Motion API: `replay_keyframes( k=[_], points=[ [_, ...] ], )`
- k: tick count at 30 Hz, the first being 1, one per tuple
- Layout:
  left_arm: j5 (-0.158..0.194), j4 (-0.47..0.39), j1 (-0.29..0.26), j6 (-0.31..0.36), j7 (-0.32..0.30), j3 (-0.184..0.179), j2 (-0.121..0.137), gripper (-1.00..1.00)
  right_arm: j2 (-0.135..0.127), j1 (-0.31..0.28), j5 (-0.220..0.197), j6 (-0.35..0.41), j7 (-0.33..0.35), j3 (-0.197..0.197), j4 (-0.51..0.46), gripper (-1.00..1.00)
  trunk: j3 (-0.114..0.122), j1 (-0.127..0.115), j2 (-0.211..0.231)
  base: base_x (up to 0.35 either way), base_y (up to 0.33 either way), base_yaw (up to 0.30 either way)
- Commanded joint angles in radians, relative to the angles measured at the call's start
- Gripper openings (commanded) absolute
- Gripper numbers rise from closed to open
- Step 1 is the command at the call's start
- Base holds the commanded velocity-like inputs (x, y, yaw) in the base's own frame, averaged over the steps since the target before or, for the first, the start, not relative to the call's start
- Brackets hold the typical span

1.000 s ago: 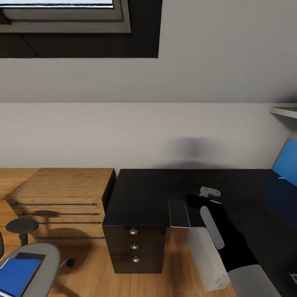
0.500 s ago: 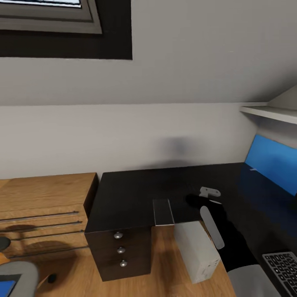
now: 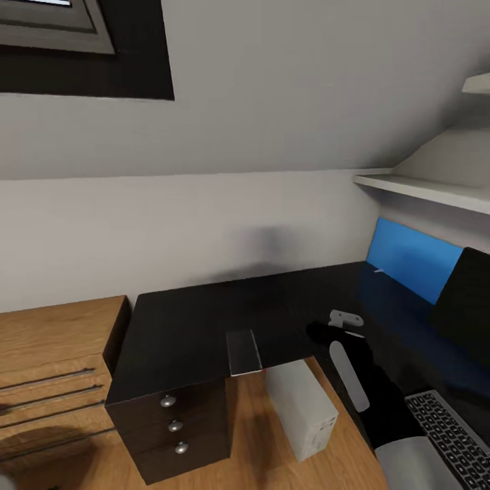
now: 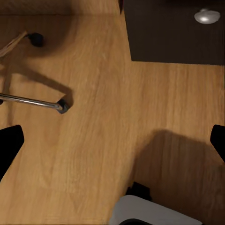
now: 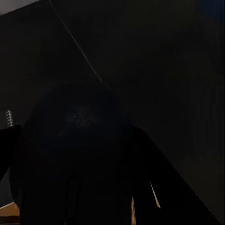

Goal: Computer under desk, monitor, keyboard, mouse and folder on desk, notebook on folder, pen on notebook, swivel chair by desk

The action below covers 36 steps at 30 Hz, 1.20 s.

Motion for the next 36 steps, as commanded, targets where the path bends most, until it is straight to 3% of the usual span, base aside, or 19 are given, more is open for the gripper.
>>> replay_keyframes(
  k=[1,14,23,30,36],
  points=[
    [0.001,0.0,0.0,-0.003,0.003,0.0,0.0,1.0,-0.001,-0.001,-0.013,-0.001,-0.013,0.003,0.0,-1.0,-0.001,0.001,-0.001,0.24,0.0,-0.28],
    [0.001,0.001,0.0,-0.002,0.003,-0.001,0.0,1.0,0.001,-0.001,-0.009,-0.042,-0.025,0.003,0.034,-1.0,0.006,0.001,-0.001,0.305,0.0,-0.28],
    [0.001,0.001,0.0,-0.003,0.003,-0.001,-0.002,1.0,0.001,-0.001,-0.007,-0.049,-0.024,0.005,0.051,-1.0,0.011,0.001,-0.001,0.064,0.0,-0.28],
    [0.001,0.001,0.0,-0.005,0.003,-0.001,-0.003,1.0,0.002,-0.001,-0.007,-0.171,-0.024,0.011,0.134,-1.0,0.014,0.001,-0.001,0.002,0.0,-0.281],
    [0.001,0.001,0.0,-0.006,0.003,-0.001,-0.003,1.0,0.006,-0.001,-0.007,-0.219,-0.023,0.014,0.164,-1.0,0.017,0.001,-0.001,0.0,0.0,-0.283]
  ],
)
